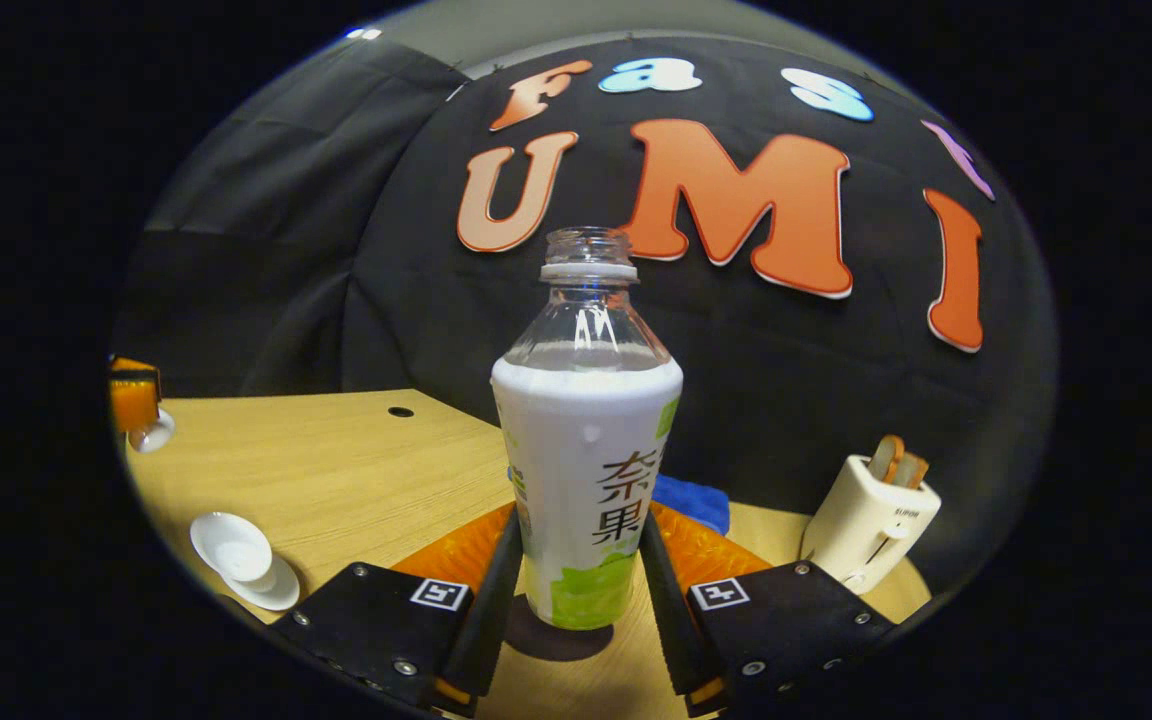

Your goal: Open the teacup lid with one hand, grasp the water bottle and pour water into the teacup with the other hand; after pouring, place the water bottle on the coaster and then close the teacup lid.

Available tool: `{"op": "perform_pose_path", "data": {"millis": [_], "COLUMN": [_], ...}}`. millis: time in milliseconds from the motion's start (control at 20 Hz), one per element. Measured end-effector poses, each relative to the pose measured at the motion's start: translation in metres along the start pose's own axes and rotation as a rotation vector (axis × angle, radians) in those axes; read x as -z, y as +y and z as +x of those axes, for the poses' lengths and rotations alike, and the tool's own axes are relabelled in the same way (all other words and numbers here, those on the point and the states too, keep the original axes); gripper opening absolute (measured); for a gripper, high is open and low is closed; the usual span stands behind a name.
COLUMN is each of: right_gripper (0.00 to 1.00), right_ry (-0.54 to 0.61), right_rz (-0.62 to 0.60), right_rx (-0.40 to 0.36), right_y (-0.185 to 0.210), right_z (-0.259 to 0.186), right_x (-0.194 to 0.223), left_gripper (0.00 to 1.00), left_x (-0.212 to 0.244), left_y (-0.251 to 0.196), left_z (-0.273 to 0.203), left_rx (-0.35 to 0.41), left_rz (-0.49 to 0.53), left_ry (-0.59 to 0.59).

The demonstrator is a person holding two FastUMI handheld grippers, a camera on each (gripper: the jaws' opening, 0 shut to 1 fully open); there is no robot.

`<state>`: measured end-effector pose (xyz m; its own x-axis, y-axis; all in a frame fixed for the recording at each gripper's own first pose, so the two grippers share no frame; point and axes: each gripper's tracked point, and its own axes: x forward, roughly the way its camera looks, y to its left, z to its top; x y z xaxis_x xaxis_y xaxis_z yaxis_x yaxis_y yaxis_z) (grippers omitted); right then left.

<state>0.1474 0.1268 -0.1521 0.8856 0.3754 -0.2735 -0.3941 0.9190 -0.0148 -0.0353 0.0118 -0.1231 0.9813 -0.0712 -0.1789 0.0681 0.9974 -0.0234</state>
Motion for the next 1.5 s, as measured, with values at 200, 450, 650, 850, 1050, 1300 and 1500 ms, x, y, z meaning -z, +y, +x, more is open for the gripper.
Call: {"op": "perform_pose_path", "data": {"millis": [200,450,650,850,1050,1300,1500], "right_gripper": [0.66,0.66,0.66,0.66,0.80,0.92,0.92], "right_ry": [0.070,0.132,0.149,0.152,0.152,0.111,0.056], "right_rz": [0.053,0.074,0.104,0.119,0.123,0.172,0.188], "right_rx": [-0.009,-0.040,-0.031,-0.039,-0.029,-0.038,-0.033], "right_y": [-0.003,0.007,0.008,0.005,0.002,-0.002,-0.009], "right_z": [0.013,0.021,0.028,0.027,0.026,0.002,-0.027], "right_x": [0.029,0.054,0.062,0.063,0.060,0.044,0.027], "left_gripper": [0.34,0.35,0.35,0.35,0.34,0.35,0.35], "left_x": [0.007,0.013,0.017,0.020,0.026,0.043,0.056], "left_y": [0.001,-0.001,-0.005,-0.011,-0.025,-0.040,-0.055], "left_z": [0.002,0.008,0.012,0.014,0.022,0.034,0.042], "left_rx": [-0.001,0.004,0.011,0.028,0.066,0.093,0.115], "left_rz": [-0.006,-0.018,-0.025,-0.039,-0.076,-0.104,-0.089], "left_ry": [0.019,0.038,0.050,0.058,0.070,0.097,0.117]}}
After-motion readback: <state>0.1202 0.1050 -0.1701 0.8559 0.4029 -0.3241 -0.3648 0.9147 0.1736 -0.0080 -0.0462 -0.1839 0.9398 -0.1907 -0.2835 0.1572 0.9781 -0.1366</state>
